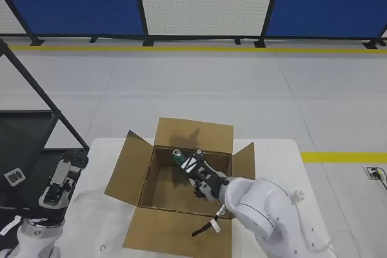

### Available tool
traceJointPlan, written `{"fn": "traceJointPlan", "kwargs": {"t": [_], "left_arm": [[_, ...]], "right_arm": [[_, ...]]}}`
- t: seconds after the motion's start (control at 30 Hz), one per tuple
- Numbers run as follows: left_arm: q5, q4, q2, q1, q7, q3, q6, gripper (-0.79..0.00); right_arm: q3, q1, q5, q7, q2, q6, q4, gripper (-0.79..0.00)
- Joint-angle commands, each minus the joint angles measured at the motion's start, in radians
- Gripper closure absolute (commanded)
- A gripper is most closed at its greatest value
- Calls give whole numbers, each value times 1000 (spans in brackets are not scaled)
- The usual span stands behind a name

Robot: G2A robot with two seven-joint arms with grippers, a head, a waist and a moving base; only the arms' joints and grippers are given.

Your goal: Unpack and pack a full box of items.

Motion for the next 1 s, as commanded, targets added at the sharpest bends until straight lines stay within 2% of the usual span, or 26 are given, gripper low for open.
{"fn": "traceJointPlan", "kwargs": {"t": [0.0, 0.3, 0.43, 0.6, 0.8, 0.97], "left_arm": [[0, 0, 0, 0, 0, 0, 0, -785], [0, 0, 0, 0, 0, 0, 0, -785], [-1, -19, -2, 9, -4, 12, 16, -785], [5, -30, -4, 10, -3, 22, 28, -785], [9, -35, -5, 9, -2, 28, 43, -785], [9, -35, -5, 9, -2, 28, 43, -785]], "right_arm": [[-1, 1, 0, 0, 0, 1, 1, 0], [-2, -13, -7, -28, 1, -3, -9, 0], [23, -23, 18, -43, 5, -16, -103, 0], [117, -76, 69, -25, 20, -23, -284, 0], [278, -202, 72, 16, 42, 18, -525, 0], [424, -265, 95, -36, 56, 2, -543, 0]]}}
